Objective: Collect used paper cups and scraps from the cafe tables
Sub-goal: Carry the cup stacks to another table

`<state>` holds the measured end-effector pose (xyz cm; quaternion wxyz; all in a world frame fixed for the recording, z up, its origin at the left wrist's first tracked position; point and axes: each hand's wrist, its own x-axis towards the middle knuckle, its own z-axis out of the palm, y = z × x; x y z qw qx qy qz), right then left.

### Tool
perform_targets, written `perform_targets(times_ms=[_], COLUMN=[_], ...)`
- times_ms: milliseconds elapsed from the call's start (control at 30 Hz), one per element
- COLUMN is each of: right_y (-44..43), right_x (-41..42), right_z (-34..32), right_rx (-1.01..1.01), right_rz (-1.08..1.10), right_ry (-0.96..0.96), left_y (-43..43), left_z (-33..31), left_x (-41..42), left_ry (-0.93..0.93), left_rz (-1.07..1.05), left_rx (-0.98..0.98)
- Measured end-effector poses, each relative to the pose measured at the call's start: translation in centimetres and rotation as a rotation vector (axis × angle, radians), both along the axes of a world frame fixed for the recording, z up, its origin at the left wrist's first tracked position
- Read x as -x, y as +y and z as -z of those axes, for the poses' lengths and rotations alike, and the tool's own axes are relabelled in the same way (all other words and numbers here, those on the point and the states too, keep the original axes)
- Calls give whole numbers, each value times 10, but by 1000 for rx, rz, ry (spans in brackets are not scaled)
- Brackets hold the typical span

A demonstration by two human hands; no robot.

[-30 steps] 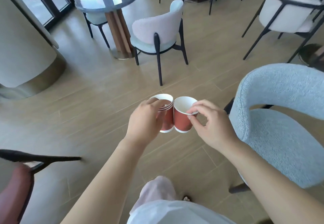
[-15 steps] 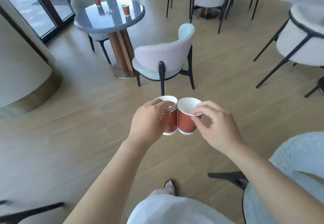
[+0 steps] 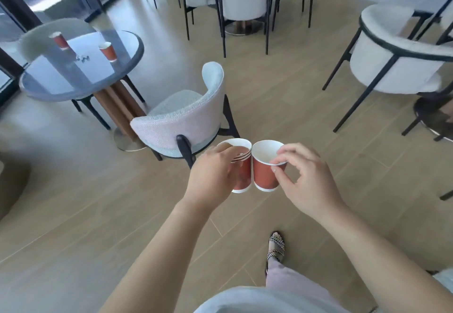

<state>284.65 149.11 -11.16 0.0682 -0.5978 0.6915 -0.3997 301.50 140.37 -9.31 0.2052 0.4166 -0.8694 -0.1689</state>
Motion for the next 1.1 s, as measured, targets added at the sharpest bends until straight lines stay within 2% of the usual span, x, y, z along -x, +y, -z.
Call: perform_targets(times_ms=[333,633,867,1100], right_y=[-118,-234,-372,-507], right_x=[172,246,303,365], right_z=[-11,-1,1,-13], right_rx=[-64,-99,-121,-127], right_rz=[19,-16,-79,-110], right_ry=[-32,-44,-6,24], left_y=[-133,-246,-372,-509], left_z=[-2,5,21,10], left_x=[157,223,281,341], left_ry=[-55,-14,40,-11], left_rz=[55,-6,-50,-82], left_rx=[-42,-74,-94,-103])
